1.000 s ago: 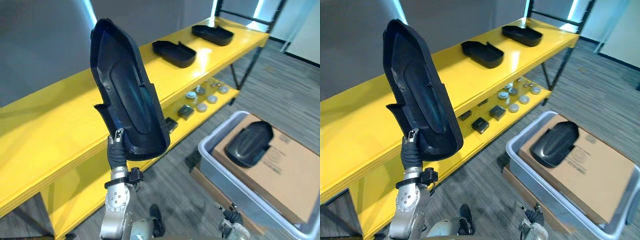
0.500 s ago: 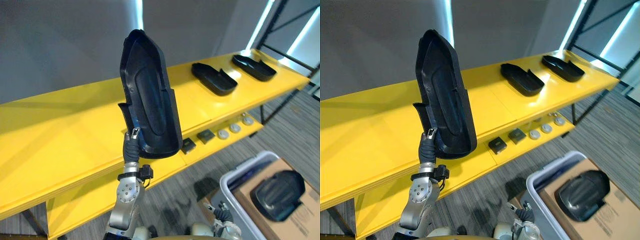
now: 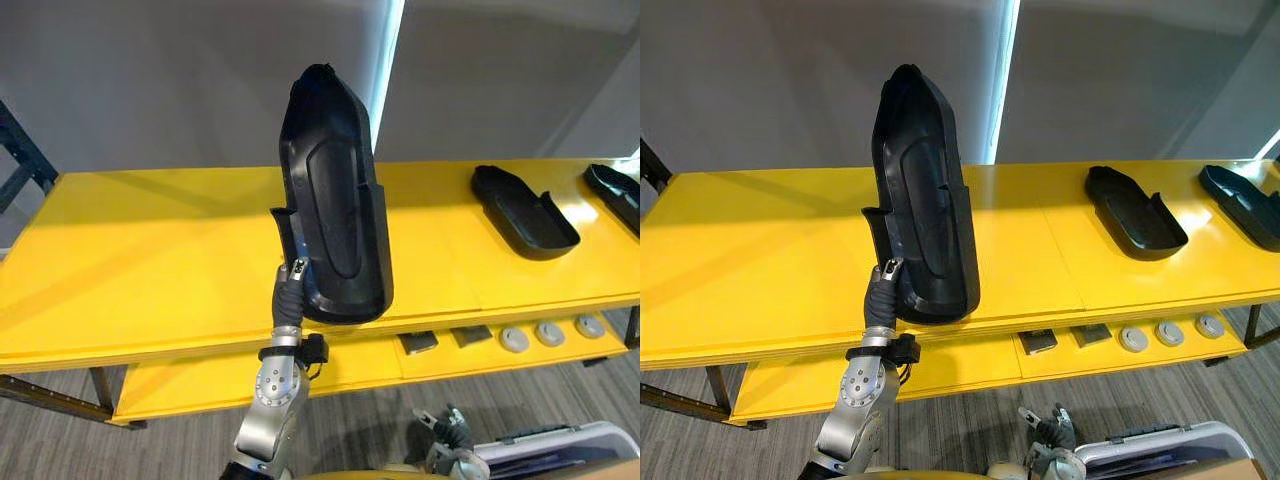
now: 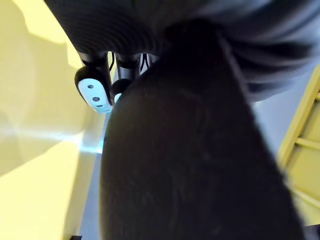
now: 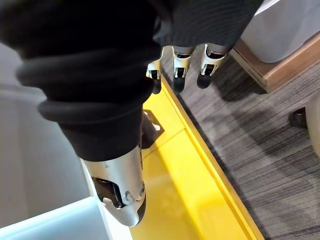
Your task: Walk over and take plastic housings, then place them on the shelf
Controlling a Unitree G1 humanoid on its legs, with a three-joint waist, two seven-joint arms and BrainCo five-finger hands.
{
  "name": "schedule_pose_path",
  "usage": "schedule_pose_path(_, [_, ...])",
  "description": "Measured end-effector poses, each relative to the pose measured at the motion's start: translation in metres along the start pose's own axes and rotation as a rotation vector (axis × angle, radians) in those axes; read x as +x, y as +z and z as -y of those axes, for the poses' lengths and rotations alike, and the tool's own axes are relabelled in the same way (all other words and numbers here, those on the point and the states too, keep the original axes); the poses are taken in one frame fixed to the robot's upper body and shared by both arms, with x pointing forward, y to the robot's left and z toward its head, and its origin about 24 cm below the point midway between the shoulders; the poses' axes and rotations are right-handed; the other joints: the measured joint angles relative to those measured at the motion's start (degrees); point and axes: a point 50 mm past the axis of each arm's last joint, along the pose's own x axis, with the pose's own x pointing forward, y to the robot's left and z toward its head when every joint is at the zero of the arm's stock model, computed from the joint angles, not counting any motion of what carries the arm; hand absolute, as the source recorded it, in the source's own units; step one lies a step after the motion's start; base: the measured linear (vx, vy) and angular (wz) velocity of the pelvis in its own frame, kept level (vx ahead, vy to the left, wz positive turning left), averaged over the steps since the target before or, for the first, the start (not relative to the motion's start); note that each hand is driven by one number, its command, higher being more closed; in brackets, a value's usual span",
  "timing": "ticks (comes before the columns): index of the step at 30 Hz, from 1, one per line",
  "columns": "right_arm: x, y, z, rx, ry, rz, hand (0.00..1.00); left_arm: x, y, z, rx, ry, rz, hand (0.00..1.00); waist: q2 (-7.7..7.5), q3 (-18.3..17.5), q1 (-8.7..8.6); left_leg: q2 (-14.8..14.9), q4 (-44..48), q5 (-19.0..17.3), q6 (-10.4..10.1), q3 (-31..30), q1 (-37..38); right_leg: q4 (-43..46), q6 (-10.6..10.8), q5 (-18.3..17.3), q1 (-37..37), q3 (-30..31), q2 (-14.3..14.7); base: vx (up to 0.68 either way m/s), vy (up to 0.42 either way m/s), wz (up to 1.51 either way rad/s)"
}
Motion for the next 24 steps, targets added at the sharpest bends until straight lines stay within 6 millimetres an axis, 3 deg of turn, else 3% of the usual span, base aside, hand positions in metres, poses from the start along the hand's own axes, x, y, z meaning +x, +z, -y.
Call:
schedule_pose_path(5, [-0.001, -0.006, 0.003, -0.017, -0.007, -0.021, 0.00, 0.016, -0.011, -0.005, 0.097, 0.004, -0.025, 1.00, -0.05, -0.88, -0.23, 0.02, -4.10, 2.42, 0.32, 0.73, 1.33, -3.73, 0.07, 1.97, 0.64, 1.00, 0.75, -0.06, -0.009, -0.09])
schedule_pose_path(11, [0.000, -0.011, 0.004, -0.051, -0.003, -0.052, 0.00, 0.042, -0.032, -0.035, 0.251, 0.126, -0.138, 1.00, 0.89, -1.77, -2.75, 0.41, -12.56, 7.77, 0.45, 1.94, 2.52, -10.94, -0.15, 7.17, 0.37, 2.33, 2.58, -0.15, -0.015, -0.13])
schedule_pose_path(15, [-0.001, -0.016, 0.006, -0.071, 0.008, -0.077, 0.00, 0.060, -0.031, -0.050, 0.319, 0.209, -0.155, 1.00, 0.97, -1.81, -3.83, 0.59, -15.82, 10.01, -0.10, 3.24, 2.10, -14.71, 0.15, 10.04, -0.44, 3.69, 3.44, -0.14, -0.006, -0.18])
schedule_pose_path(18, [-0.001, -0.017, 0.006, -0.082, 0.012, -0.086, 0.00, 0.070, -0.030, -0.061, 0.360, 0.264, -0.166, 1.00, 0.99, -1.80, -5.04, 0.51, -16.03, 10.11, -0.18, 3.60, 1.62, -16.44, 0.06, 11.23, -0.38, 4.11, 3.57, -0.08, -0.001, -0.12])
schedule_pose_path(24, [0.000, -0.016, 0.007, -0.106, 0.033, -0.086, 0.00, 0.092, -0.030, -0.069, 0.418, 0.303, -0.207, 1.00, 1.13, -1.73, -5.26, 0.34, -16.08, 10.41, -0.30, 3.85, 1.21, -18.02, 0.30, 12.60, -0.28, 4.27, 3.63, -0.01, -0.001, -0.03])
